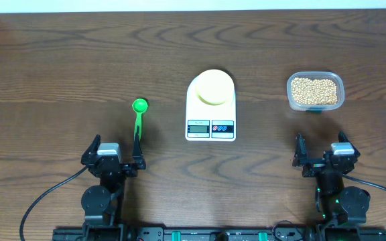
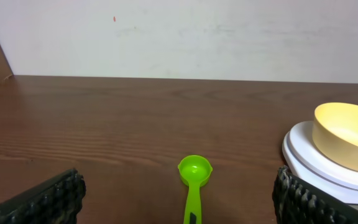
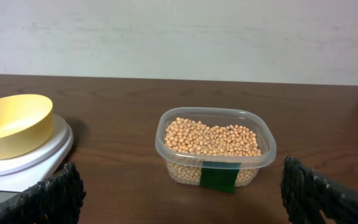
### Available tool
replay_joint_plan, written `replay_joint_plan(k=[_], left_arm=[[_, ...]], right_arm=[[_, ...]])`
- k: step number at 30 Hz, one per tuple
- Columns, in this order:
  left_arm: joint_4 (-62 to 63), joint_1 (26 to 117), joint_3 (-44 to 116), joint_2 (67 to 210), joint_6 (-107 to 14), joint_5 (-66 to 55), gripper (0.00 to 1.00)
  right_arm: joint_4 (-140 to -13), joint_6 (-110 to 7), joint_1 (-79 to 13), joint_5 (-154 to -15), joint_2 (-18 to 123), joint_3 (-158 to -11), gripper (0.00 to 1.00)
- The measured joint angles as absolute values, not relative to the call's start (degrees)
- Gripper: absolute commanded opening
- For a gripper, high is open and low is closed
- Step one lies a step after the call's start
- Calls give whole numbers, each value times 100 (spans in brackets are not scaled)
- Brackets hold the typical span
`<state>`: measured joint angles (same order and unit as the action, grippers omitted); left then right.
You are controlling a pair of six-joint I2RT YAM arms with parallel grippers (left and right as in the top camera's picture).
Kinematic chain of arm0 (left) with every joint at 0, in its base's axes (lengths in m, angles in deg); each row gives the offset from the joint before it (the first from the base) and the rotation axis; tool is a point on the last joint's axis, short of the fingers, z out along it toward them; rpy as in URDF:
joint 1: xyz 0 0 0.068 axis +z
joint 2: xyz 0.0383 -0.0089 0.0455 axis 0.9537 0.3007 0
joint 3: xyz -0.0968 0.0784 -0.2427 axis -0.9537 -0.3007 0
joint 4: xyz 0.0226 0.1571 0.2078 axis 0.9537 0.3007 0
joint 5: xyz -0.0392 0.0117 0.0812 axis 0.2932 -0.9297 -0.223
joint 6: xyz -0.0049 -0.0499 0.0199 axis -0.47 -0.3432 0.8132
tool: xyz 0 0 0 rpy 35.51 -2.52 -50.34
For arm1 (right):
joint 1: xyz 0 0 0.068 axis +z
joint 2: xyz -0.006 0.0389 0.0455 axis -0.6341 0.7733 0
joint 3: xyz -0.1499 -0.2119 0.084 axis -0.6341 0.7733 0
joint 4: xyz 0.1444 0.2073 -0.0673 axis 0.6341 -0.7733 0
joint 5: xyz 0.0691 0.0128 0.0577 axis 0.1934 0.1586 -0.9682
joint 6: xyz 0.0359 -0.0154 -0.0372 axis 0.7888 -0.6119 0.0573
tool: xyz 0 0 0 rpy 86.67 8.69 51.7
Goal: Scoop item into bowl and weigh 50g on scale
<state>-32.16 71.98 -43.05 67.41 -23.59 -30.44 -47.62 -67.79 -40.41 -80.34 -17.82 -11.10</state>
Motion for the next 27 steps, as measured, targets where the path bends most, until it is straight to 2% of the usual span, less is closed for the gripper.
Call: replay_joint_plan(k=[20, 27], left_arm=[[-3218, 7198, -4305, 6741, -2361, -3037, 98], [-3277, 7198, -4305, 6741, -2428, -2674, 98]], right_arm=[[-4762, -6781, -4041, -8034, -1782, -1110, 99], [-4762, -6779, -4041, -8034, -1782, -1110, 99]])
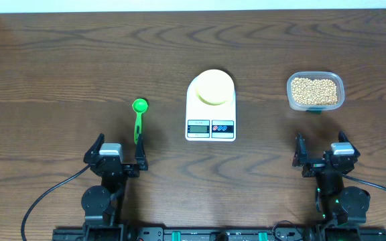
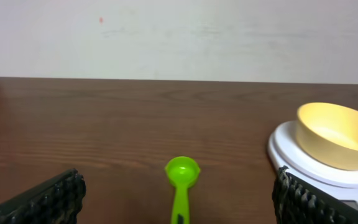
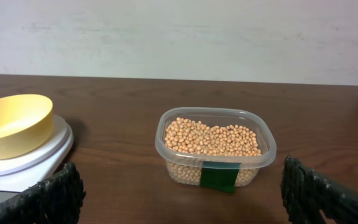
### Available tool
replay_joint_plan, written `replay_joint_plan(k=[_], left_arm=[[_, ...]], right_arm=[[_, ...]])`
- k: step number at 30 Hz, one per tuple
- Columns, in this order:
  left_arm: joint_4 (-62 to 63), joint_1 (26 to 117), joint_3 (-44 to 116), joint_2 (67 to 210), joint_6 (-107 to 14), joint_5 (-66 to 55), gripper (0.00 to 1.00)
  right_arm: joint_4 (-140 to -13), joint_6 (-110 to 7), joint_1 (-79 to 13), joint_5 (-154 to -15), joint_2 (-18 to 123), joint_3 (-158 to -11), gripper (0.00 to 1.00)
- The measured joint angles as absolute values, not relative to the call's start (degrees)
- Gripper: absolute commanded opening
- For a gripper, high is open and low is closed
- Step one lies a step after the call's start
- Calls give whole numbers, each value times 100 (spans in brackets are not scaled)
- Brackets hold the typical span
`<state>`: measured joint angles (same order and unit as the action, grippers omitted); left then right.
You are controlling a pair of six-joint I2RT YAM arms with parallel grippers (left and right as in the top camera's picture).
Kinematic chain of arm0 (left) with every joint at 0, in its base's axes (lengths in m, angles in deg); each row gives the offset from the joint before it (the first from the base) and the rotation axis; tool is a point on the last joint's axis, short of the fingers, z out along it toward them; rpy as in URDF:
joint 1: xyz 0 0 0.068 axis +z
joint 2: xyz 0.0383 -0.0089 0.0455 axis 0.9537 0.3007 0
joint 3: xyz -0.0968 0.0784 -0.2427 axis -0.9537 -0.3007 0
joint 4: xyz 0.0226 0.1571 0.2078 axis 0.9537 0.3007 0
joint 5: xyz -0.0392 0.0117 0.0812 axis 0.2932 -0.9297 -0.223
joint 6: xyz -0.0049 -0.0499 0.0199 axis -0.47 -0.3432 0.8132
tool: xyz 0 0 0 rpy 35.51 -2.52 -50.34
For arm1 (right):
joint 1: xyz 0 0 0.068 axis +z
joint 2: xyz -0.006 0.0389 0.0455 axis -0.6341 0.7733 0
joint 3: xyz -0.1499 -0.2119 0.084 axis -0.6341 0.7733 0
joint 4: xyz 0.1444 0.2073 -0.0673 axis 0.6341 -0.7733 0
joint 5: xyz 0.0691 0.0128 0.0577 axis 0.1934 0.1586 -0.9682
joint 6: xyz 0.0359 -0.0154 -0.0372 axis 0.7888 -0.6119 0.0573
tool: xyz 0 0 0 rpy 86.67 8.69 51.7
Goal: Scoop item into bowl and weigh 50g on scale
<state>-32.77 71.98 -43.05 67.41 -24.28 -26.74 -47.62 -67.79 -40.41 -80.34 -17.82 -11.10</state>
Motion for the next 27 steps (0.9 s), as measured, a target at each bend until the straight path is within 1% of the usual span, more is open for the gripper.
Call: replay_joint_plan(k=[8, 15, 21, 27], left_arm=[[-3434, 7198, -4305, 6741, -2455, -2358, 98], [-3950, 7198, -4312, 6744, -2461, -2279, 98], [-3968, 7198, -4312, 6741, -2518, -2264, 98], [-3966, 7198, -4310, 6741, -2842, -2264, 98]], right_arm=[[-4762, -6779, -4041, -8034, -1782, -1110, 99], [-4762, -6779, -4041, -8034, -1782, -1110, 99], [-4762, -6779, -4041, -8034, -1782, -1110, 99], [-4762, -6779, -4041, -8034, -1782, -1110, 99]])
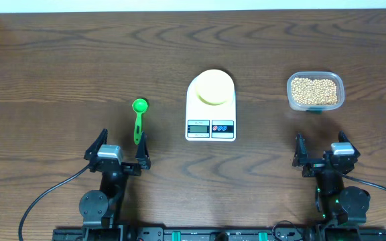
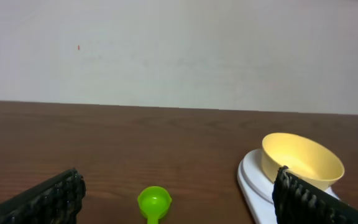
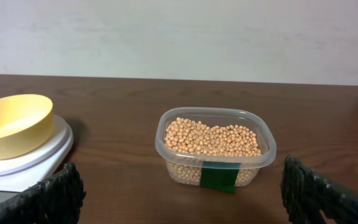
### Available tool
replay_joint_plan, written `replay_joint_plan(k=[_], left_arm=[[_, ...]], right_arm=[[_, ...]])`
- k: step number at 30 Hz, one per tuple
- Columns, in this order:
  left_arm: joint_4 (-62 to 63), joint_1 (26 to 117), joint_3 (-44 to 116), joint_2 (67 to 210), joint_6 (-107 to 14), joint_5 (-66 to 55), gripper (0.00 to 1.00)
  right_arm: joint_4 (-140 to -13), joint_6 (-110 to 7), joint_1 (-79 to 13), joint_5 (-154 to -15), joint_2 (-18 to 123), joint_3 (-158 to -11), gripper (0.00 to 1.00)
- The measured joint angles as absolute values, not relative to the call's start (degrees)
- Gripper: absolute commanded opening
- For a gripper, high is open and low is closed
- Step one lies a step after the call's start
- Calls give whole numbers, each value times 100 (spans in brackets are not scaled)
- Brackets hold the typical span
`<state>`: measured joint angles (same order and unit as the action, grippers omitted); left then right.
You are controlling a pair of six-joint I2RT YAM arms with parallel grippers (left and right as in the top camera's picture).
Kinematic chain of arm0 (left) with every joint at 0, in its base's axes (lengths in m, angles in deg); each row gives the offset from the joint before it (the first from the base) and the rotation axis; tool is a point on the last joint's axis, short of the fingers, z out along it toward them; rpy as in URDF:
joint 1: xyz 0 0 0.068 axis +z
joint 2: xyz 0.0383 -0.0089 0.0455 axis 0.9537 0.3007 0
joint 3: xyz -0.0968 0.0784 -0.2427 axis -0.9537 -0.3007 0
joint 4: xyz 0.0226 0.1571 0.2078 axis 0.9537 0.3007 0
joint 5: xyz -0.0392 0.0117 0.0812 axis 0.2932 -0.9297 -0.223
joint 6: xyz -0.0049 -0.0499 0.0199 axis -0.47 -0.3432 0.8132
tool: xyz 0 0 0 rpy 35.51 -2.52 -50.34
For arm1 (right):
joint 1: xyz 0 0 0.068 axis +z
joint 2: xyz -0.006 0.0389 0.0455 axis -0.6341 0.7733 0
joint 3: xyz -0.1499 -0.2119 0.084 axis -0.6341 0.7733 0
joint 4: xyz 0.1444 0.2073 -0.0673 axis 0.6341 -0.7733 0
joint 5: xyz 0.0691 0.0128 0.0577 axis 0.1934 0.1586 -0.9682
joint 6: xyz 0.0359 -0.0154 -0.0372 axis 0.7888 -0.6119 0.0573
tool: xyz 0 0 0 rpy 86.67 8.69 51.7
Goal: Scoop item into bowl and weigh 50g on scale
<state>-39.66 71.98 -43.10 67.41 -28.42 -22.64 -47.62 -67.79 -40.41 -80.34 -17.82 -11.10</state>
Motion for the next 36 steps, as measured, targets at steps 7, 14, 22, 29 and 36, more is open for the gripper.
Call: replay_joint_plan(k=[7, 14, 22, 29, 36], left_arm=[[-3531, 7198, -4248, 6744, -2988, -2261, 98], [-2578, 7198, -3724, 6744, -3008, -2264, 98], [-1789, 7198, -3151, 6744, -3003, -2266, 98], [-1375, 7198, -2631, 7242, -3003, -2266, 98], [-766, 7198, -1728, 8569, -3003, -2266, 98]], right_arm=[[-4760, -6779, -4041, -8034, -1782, -1110, 99], [-4760, -6779, -4041, -8034, -1782, -1110, 99], [-4762, -6779, -4041, -8034, -1782, -1110, 99], [-4760, -6779, -4041, -8034, -1782, -1110, 99], [-4762, -6779, -4041, -8034, -1782, -1110, 99]])
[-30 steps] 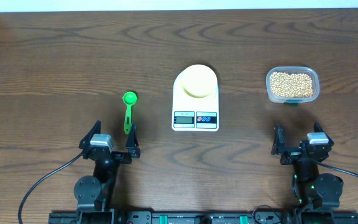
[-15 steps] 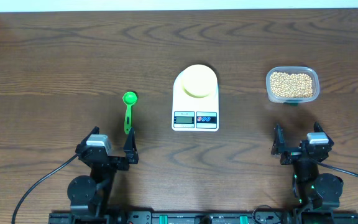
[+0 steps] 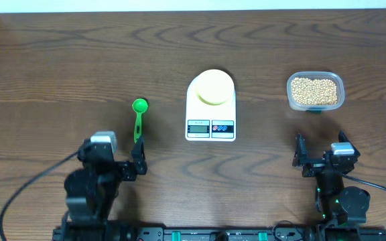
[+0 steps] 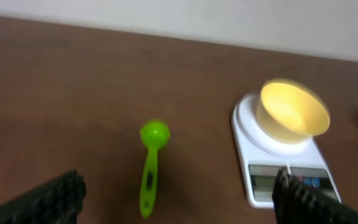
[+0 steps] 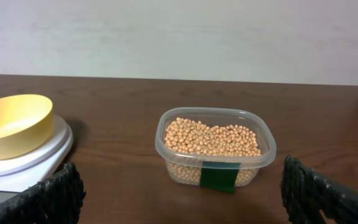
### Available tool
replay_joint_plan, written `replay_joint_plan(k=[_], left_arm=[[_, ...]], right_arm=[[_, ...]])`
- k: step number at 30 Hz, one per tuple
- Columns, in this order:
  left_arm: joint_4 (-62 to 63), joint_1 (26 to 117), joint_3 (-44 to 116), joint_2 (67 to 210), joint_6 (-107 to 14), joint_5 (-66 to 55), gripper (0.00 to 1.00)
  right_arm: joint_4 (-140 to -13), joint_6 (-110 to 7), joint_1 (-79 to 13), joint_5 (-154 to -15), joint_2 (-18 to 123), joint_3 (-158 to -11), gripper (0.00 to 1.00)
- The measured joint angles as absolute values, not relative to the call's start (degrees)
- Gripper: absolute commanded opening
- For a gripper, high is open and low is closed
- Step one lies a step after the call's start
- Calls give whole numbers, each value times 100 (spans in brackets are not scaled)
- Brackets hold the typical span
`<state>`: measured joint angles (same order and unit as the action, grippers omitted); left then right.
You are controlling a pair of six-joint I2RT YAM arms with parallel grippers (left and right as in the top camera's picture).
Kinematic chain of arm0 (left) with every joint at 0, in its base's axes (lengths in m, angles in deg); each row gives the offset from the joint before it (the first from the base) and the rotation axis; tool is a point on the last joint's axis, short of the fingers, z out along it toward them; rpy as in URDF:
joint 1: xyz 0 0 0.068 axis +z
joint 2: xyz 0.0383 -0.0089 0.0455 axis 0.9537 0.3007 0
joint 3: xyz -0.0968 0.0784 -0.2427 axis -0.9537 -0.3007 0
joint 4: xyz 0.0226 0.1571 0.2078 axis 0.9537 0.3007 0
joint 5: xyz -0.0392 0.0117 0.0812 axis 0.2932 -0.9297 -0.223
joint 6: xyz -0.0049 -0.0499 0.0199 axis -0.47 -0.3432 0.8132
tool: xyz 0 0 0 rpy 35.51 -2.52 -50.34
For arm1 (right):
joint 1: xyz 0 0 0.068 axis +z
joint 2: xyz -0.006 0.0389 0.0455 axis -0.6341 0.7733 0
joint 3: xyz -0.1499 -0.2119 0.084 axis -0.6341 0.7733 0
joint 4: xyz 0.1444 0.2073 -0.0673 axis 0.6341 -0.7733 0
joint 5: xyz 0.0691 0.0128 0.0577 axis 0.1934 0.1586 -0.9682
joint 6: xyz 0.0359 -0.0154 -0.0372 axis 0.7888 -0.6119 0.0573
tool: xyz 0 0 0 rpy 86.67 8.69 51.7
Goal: Scoop item into bowl and weigh 50g on scale
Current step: 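Move the left gripper forward over the green scoop handle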
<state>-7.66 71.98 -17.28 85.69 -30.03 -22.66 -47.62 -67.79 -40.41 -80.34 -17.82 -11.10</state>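
A green scoop (image 3: 138, 120) lies on the table left of the white scale (image 3: 210, 130), its handle toward me. A yellow bowl (image 3: 213, 87) sits on the scale. A clear tub of beans (image 3: 315, 91) stands at the right. My left gripper (image 3: 116, 164) is raised above the table just short of the scoop's handle (image 4: 146, 186), open and empty. My right gripper (image 3: 324, 161) rests near the front edge, open, facing the tub (image 5: 215, 148).
The wooden table (image 3: 59, 67) stretches wide to the left and back. A pale wall (image 5: 179, 37) rises behind the far edge. The scale's display and buttons (image 4: 288, 180) face the front.
My left arm has risen and tipped its camera downward, so the scoop, scale and bowl are now seen from above. The right arm has not moved.
My left gripper rested low at the front with the scoop straight ahead. It then turned bit by bit to the right, bringing the bowl and scale further into its view. Now it is lifted and looks down. The right gripper stayed open and still throughout.
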Motion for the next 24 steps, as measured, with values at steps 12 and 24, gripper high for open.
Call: replay_joint_plan(k=[12, 24], left_arm=[[653, 7198, 523, 11456, -3003, -1868, 98], [1285, 7190, 988, 11806, -3296, -1789, 98]], right_arm=[[-4762, -6779, -4041, -8032, -1780, -1110, 99], [-4760, -6779, -4041, -8032, -1782, -1108, 99]])
